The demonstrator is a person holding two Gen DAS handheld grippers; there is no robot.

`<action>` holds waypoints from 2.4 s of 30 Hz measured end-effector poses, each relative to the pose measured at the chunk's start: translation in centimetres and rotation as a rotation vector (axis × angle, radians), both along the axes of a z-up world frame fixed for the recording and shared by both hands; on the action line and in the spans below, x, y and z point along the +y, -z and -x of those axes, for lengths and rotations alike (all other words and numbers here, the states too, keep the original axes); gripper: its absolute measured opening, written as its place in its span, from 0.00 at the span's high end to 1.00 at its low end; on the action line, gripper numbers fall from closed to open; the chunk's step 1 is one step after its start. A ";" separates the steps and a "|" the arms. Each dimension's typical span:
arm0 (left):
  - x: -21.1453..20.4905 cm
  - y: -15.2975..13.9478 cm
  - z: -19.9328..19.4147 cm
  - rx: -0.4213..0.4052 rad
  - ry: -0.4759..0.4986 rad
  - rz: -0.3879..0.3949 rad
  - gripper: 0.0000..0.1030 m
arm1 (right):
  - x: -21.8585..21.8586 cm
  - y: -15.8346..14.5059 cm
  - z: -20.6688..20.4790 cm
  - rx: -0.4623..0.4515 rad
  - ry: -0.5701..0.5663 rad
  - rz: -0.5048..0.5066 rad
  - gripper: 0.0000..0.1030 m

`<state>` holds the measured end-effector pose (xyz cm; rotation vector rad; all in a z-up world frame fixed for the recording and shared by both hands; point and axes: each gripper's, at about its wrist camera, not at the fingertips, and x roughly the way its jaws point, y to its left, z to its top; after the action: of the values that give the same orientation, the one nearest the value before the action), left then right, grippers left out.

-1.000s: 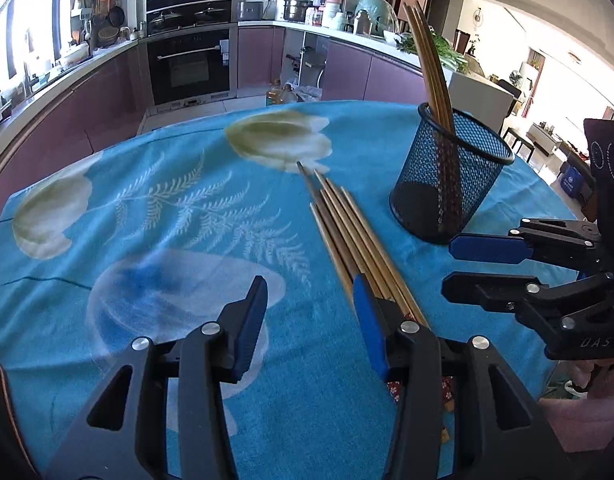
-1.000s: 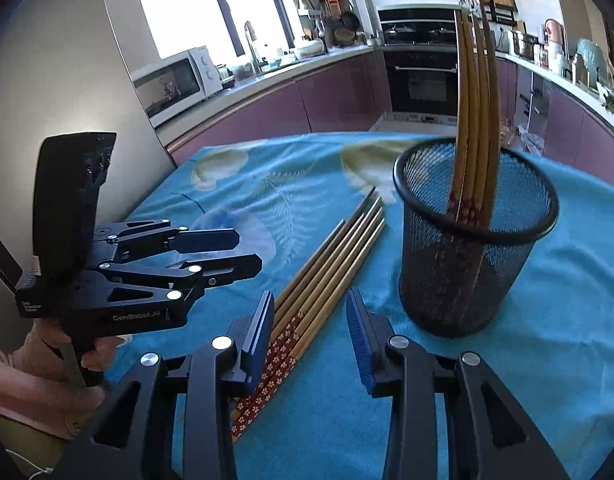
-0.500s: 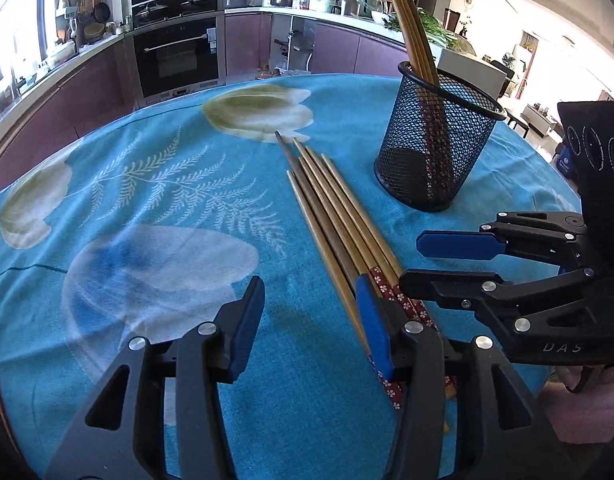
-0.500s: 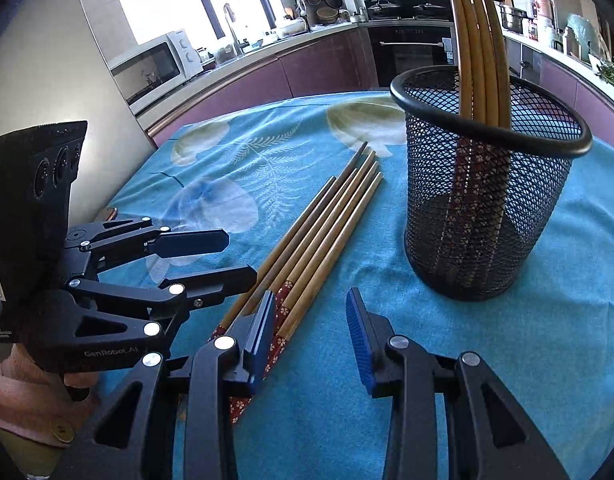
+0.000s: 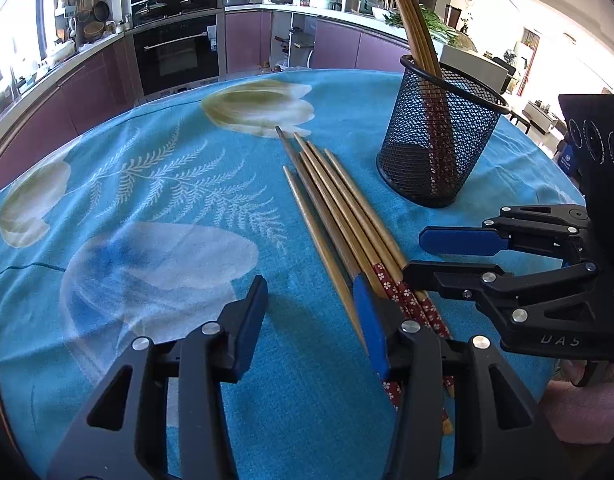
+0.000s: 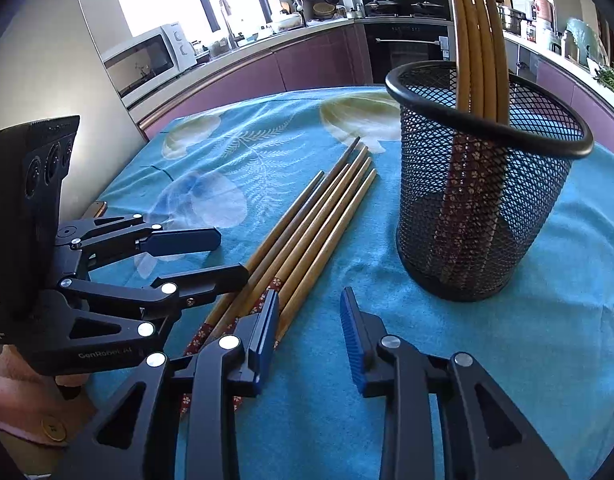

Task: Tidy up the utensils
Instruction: 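Grasp a chopstick with the left tool while the right tool grasps another, then lift both chopsticks upright and lower them toward the mesh cup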

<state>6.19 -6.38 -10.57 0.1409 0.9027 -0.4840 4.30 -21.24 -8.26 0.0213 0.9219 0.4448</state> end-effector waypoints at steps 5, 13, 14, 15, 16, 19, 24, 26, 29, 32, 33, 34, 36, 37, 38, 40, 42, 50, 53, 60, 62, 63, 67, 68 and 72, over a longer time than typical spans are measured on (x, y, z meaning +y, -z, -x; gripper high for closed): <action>0.0 0.0 -0.2 0.005 0.003 -0.017 0.60 | 0.1 -0.1 0.0 -0.004 0.007 0.031 0.73; -0.4 0.2 -1.0 0.012 -0.002 -0.033 0.68 | 0.6 0.1 -1.0 -0.015 0.034 0.043 0.73; -0.5 0.2 -1.2 0.014 -0.003 -0.032 0.69 | 0.7 0.1 -1.1 -0.016 0.038 0.044 0.74; -0.5 0.3 -1.3 0.017 -0.004 -0.031 0.69 | 0.8 0.1 -1.3 -0.019 0.041 0.045 0.74; -0.5 0.3 -1.5 0.020 -0.005 -0.029 0.71 | 0.8 0.2 -1.4 -0.020 0.045 0.044 0.75; -0.5 0.3 -1.9 0.027 -0.015 -0.024 0.81 | 0.8 0.3 -1.6 -0.023 0.059 0.036 0.79; -0.2 0.3 -2.2 0.044 -0.041 0.008 0.90 | 0.3 0.4 -1.6 -0.006 0.071 -0.013 0.90; 0.0 0.3 -2.1 0.050 -0.054 0.021 0.92 | -0.1 0.5 -1.6 0.005 0.082 -0.042 0.91; 0.4 0.3 -1.9 0.052 -0.068 0.043 0.92 | -0.9 0.2 -1.4 0.006 0.106 -0.072 0.94; 0.6 0.1 -1.6 0.043 -0.071 0.057 0.92 | -1.5 -0.5 -0.9 -0.015 0.104 -0.098 0.95; 0.6 0.0 -1.4 0.041 -0.064 0.064 0.92 | -1.5 -0.7 -0.7 -0.022 0.097 -0.095 0.95; 0.6 -0.1 -1.3 0.040 -0.057 0.069 0.92 | -1.4 -0.8 -0.7 -0.025 0.091 -0.092 0.95; 0.4 -0.2 -1.0 0.040 -0.043 0.069 0.92 | -1.2 -1.0 -0.6 -0.023 0.070 -0.092 0.95; 0.3 -0.2 -0.9 0.040 -0.035 0.067 0.92 | -1.1 -1.0 -0.6 -0.018 0.057 -0.090 0.95; 0.1 -0.1 -0.9 0.041 -0.026 0.065 0.92 | -0.9 -0.8 -0.6 -0.011 0.044 -0.085 0.95; -0.1 0.1 -0.8 0.048 -0.012 0.057 0.92 | -0.5 -0.7 -0.7 -0.003 0.031 -0.072 0.95; -0.3 0.4 -0.8 0.057 0.002 0.048 0.92 | -0.3 -0.3 -0.8 0.008 0.028 -0.053 0.94; -0.5 0.7 -1.6 0.071 0.024 0.028 0.90 | 0.3 0.4 -1.5 0.006 0.027 -0.003 0.90; -0.7 0.7 -2.1 0.073 0.033 0.025 0.90 | 0.4 0.5 -2.0 0.003 0.024 -0.002 0.90; -0.9 0.4 -2.2 0.067 0.015 0.025 0.93 | -0.1 -0.2 -1.7 -0.017 0.022 -0.022 0.94; -0.8 -0.1 -2.0 0.056 0.020 0.036 0.93 | -0.4 -0.9 -1.3 -0.036 0.020 -0.037 0.94; -0.8 -0.4 -1.9 0.050 0.021 0.042 0.93 | -0.4 -1.2 -1.1 -0.044 0.018 -0.042 0.94; -0.3 -2.1 -1.3 0.020 0.033 0.081 0.93 | -0.8 -2.9 -0.3 -0.099 0.011 -0.057 0.94; -0.1 -2.7 -1.0 0.012 0.040 0.095 0.93 | -0.9 -3.5 0.0 -0.116 0.011 -0.060 0.94; 0.5 -4.8 -0.3 -0.015 0.063 0.148 0.93 | -1.5 -5.2 0.8 -0.167 0.020 -0.072 0.94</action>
<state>6.47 -5.92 -5.81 0.0384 0.8466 -0.6061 3.55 -22.78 -3.06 0.0582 0.7409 0.4546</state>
